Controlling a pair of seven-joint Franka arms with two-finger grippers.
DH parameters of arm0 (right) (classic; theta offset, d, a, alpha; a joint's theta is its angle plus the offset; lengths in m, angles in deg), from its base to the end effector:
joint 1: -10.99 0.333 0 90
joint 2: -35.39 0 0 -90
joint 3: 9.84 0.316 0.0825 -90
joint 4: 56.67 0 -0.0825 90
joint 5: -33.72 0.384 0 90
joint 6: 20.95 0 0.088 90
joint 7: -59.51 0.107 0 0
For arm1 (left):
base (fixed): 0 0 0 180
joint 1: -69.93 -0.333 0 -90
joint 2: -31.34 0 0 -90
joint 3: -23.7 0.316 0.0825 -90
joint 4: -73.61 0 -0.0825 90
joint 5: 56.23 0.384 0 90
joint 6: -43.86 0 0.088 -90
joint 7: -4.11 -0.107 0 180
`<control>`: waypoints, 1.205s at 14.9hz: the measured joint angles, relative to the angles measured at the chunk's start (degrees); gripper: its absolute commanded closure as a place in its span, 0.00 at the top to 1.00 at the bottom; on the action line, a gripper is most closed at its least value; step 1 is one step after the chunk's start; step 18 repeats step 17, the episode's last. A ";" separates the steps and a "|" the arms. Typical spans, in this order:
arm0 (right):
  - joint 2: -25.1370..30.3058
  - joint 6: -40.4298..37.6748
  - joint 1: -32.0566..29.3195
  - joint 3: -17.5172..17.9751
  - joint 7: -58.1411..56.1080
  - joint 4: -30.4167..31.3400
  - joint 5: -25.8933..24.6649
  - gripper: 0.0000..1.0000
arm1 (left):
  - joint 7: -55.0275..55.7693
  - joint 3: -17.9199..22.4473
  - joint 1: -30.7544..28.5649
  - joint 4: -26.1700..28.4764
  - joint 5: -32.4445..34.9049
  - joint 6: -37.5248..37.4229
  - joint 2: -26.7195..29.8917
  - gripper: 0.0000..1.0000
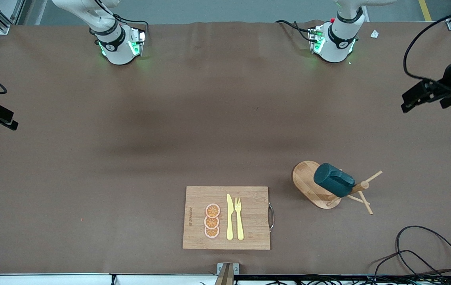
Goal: Pass cup and hang on rack
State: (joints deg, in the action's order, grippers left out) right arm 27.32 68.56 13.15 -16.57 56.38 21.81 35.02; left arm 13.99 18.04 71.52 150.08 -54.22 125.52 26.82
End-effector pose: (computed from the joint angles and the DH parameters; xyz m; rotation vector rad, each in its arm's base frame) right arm 0.5962 -0.0395 0.6380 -3.1376 0.0357 -0.0830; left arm 0.5590 -0.0640 0.6774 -3.1156 -0.0803 -0.0248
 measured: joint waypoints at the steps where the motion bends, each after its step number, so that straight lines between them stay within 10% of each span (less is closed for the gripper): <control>1: 0.00 0.00 0.00 0.00 0.00 0.00 0.00 1.00 | -1.44 0.00 -0.41 1.84 0.00 -0.13 1.69 1.00; 8: 0.00 0.00 0.00 -0.01 0.00 0.00 0.00 1.00 | -3.34 -2.28 -1.33 12.49 0.00 -0.06 9.91 1.00; 18: 0.00 0.00 0.00 -0.01 0.00 0.00 0.00 1.00 | -3.34 -3.14 -1.36 12.80 -0.28 0.46 10.47 1.00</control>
